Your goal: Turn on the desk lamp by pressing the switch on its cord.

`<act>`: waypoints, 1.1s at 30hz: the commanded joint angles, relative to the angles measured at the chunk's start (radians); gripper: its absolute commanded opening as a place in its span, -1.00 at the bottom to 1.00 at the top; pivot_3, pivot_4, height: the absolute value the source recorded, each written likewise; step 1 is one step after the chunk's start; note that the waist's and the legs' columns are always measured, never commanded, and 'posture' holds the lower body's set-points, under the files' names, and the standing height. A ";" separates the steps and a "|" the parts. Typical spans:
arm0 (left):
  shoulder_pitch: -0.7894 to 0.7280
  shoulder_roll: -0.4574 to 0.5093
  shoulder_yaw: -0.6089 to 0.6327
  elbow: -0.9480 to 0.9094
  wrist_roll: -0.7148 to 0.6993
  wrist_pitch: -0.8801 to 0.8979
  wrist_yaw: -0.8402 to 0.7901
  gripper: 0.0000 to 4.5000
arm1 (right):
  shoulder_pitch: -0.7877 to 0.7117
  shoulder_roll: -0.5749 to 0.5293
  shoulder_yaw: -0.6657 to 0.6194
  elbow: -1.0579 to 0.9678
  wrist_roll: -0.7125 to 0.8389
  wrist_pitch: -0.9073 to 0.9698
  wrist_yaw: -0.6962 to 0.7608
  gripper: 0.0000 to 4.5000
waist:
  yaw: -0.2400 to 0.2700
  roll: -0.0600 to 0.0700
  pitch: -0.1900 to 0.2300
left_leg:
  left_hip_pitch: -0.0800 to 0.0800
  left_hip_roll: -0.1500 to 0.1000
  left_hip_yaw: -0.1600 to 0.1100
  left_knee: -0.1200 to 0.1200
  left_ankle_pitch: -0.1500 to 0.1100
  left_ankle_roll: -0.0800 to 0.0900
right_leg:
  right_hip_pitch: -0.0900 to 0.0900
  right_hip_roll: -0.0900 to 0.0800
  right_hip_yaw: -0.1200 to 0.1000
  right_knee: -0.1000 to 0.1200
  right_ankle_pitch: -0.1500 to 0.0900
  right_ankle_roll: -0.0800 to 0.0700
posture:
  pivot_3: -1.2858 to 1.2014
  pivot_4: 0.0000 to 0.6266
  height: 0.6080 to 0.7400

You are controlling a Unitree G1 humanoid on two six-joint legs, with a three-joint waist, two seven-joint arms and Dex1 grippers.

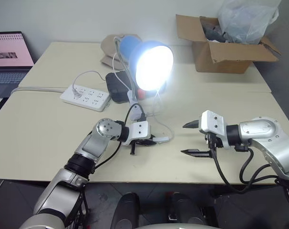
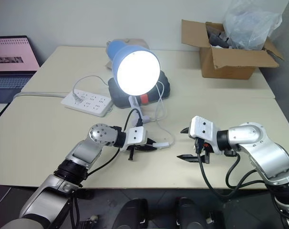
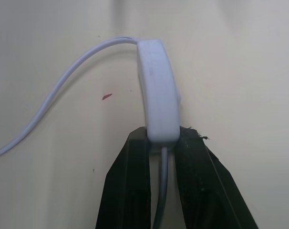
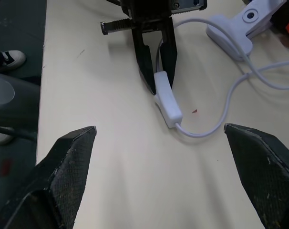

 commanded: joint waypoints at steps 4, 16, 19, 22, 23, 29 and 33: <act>-0.024 -0.003 0.031 -0.001 -0.020 0.002 0.010 -0.01 | 0.004 -0.029 -0.053 -0.044 0.027 0.007 -0.005 1.00 | -0.001 0.000 0.000 | 0.000 0.000 0.000 0.002 0.000 0.000 | 0.000 0.000 0.001 0.000 0.001 0.001 | 0.03 -0.52 1.00; 0.008 0.188 0.217 -0.234 -0.202 0.143 -0.083 0.58 | 0.006 -0.047 -0.081 -0.029 0.041 0.003 -0.007 1.00 | -0.003 0.000 0.000 | -0.002 0.000 0.000 0.002 0.000 0.000 | -0.001 0.000 0.000 0.000 0.000 0.001 | 0.03 -0.52 1.00; 0.107 0.314 0.294 -0.354 -0.259 0.221 -0.124 0.58 | 0.017 -0.055 -0.123 -0.010 0.055 -0.012 -0.005 1.00 | -0.011 0.000 0.000 | -0.002 0.000 0.000 0.002 0.000 0.000 | -0.001 0.000 0.001 -0.001 0.000 0.000 | 0.03 -0.52 1.00; 0.201 0.395 0.376 -0.442 -0.322 0.308 -0.125 0.58 | 0.050 -0.059 -0.184 0.007 0.070 -0.050 0.008 1.00 | -0.006 0.000 0.000 | -0.001 0.001 0.000 0.000 0.000 0.000 | -0.001 0.000 0.000 -0.001 0.000 0.000 | 0.03 -0.52 1.00; 0.249 0.427 0.422 -0.473 -0.345 0.343 -0.125 0.58 | 0.071 -0.062 -0.217 0.016 0.077 -0.077 0.022 1.00 | -0.003 0.000 0.000 | -0.001 0.001 0.000 0.000 0.000 0.000 | -0.001 0.000 0.000 -0.001 0.000 0.000 | 0.03 -0.52 1.00; 0.407 0.487 0.554 -0.594 -0.443 0.450 -0.099 0.58 | 0.148 -0.090 -0.299 0.041 0.120 -0.142 0.093 1.00 | 0.003 0.000 0.001 | -0.001 0.000 -0.001 0.000 0.000 0.000 | -0.001 -0.002 -0.002 -0.001 -0.001 -0.001 | 0.03 -0.52 1.00; 0.458 0.477 0.594 -0.644 -0.493 0.500 -0.066 0.58 | 0.147 -0.092 -0.291 0.048 0.128 -0.159 0.106 1.00 | 0.001 0.000 0.001 | 0.000 0.000 -0.001 0.001 0.000 0.000 | 0.000 -0.002 -0.002 -0.001 -0.002 -0.004 | 0.03 -0.52 1.00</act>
